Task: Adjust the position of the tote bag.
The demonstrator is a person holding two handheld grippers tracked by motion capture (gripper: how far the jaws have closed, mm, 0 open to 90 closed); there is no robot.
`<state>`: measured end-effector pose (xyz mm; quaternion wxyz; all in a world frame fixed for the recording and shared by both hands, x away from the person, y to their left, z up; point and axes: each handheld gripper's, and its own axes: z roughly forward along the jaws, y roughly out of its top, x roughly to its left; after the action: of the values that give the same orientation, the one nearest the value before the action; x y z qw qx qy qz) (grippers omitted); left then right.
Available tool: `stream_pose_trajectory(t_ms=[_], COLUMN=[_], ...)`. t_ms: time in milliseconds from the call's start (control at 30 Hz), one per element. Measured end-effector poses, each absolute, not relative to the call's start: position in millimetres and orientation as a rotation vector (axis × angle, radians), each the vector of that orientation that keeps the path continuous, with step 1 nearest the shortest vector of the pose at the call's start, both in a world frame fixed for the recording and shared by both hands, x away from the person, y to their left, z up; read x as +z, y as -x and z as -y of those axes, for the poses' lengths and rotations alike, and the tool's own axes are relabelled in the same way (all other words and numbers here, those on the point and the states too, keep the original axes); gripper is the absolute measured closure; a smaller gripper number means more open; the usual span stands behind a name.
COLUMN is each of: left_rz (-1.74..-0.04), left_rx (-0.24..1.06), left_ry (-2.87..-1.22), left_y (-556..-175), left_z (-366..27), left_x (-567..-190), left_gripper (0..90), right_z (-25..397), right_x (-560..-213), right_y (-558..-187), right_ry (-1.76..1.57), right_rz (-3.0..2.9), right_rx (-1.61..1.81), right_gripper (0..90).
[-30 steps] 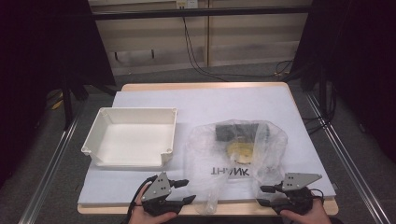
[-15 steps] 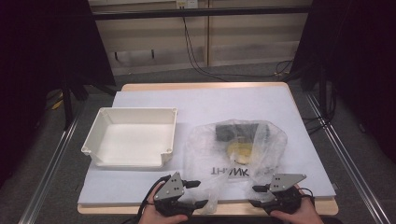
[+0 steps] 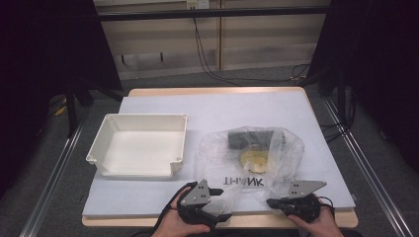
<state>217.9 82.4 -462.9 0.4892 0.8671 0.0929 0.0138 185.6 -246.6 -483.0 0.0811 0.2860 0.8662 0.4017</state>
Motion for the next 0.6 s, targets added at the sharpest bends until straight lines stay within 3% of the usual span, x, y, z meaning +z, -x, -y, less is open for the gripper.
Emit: stream_pose_trajectory(t_ms=[133,600], left_rz=[-0.234,-0.312], left_rx=[0.03,-0.038], left_ry=[-2.155,-2.188], left_y=[-220,-229], left_z=[-80,-88], left_x=[-473,-480], left_gripper=[35.0,88.1], right_z=[248,250], right_x=[-483,-483], right_y=[-186,-188], right_ry=[-0.872,-0.904], right_rz=[-2.59,-2.593], right_rx=[1.218,1.226], right_gripper=[90.0,90.0])
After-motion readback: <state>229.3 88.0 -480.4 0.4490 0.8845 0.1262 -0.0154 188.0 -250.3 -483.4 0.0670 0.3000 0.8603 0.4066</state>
